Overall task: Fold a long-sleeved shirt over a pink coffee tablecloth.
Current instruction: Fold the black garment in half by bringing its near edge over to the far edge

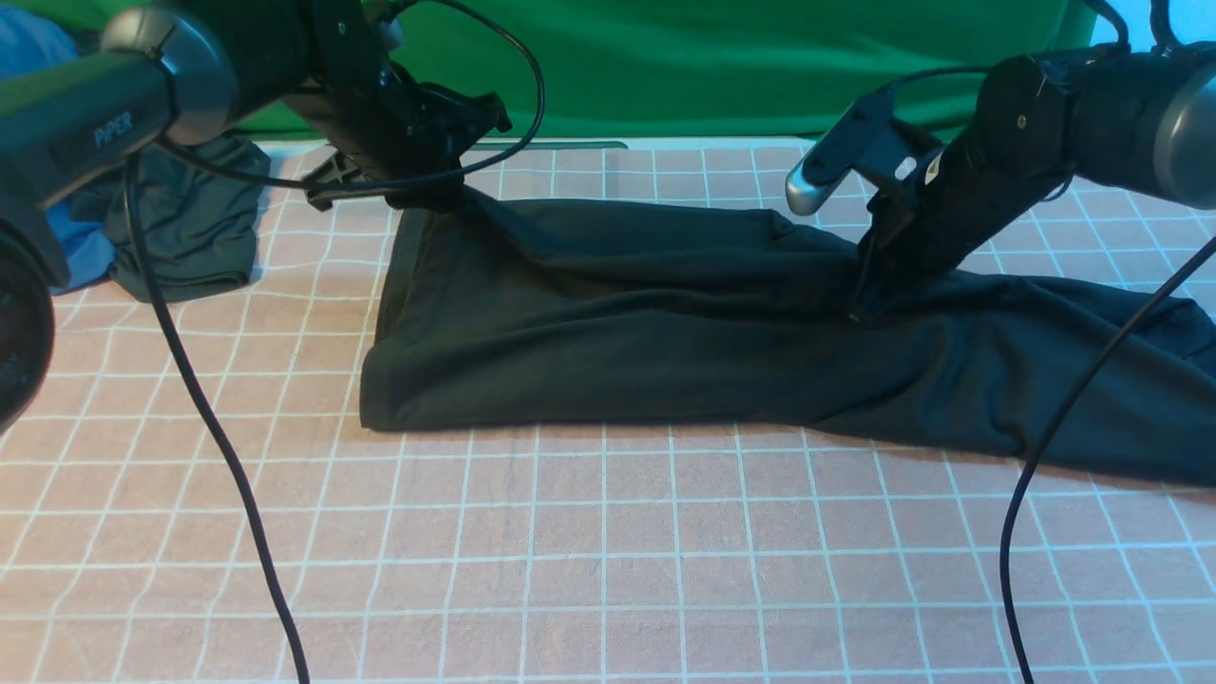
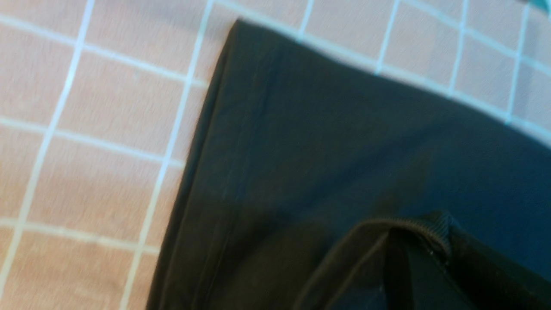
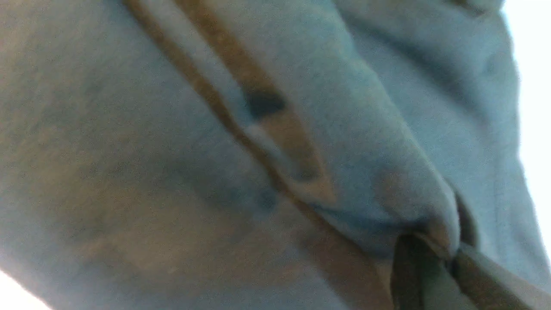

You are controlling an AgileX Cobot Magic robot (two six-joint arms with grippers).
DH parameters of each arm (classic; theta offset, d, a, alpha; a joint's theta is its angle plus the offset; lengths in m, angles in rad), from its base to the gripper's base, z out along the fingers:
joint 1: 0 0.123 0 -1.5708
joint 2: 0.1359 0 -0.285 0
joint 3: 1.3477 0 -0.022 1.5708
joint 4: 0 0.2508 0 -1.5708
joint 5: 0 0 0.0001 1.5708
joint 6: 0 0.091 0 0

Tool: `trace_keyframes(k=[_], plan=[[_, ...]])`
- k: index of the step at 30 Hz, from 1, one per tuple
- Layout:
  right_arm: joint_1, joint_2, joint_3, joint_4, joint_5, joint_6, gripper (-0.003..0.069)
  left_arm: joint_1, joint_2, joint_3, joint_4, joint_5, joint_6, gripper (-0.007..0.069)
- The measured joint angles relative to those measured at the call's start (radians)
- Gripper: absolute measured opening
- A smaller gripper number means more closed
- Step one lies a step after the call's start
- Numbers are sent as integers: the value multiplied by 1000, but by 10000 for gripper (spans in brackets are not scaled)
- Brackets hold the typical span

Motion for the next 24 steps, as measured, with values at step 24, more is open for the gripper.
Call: trace_keyframes(k=[24], plan=[[-11, 79, 0, -17, -364, 57, 52, 59, 5, -48, 29, -232, -12, 43]])
